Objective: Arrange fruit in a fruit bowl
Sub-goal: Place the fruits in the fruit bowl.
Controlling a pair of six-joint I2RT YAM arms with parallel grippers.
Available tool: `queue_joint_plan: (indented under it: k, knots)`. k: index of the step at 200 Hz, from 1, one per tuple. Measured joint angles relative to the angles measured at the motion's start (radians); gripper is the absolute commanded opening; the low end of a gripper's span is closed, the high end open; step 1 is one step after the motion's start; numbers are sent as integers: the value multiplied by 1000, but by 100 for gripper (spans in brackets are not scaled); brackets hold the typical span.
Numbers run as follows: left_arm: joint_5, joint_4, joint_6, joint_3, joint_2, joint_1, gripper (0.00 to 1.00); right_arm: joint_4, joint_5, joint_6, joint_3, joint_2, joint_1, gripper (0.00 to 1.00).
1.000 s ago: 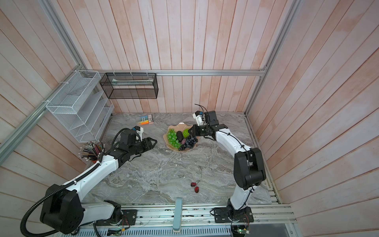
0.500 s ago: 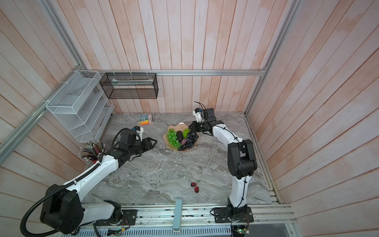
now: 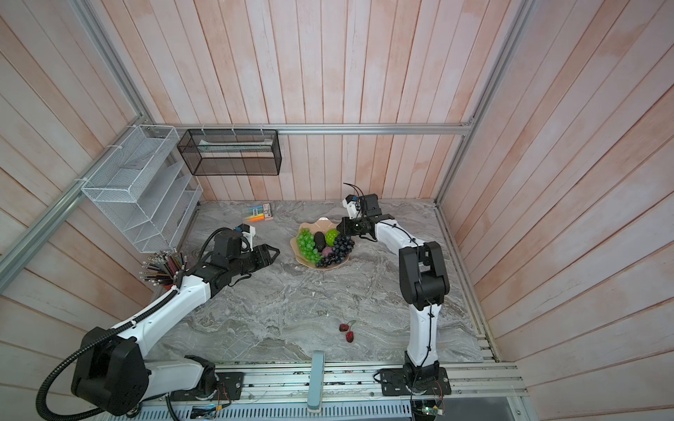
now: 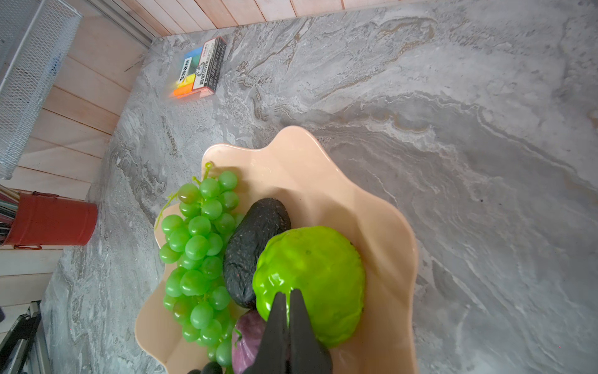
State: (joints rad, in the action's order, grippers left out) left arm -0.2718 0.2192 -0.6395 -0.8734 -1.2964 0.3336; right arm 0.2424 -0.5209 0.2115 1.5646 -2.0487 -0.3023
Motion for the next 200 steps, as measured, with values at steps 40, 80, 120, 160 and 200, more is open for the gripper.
queue_joint_plan:
  k: [40,80,120,160,200]
  knots:
    - [0,2,0,0,0,0,60,-13,1,-6,0,-14,0,0]
    - [-2,2,0,0,0,0,60,-28,7,-7,0,-17,-2,0]
    - [-4,2,0,0,0,0,60,-44,11,-10,0,-26,-13,0]
    - [-4,3,0,0,0,0,60,-45,31,-18,0,-30,-26,12]
    - [-4,6,0,0,0,0,62,-40,64,-36,0,-30,-29,24]
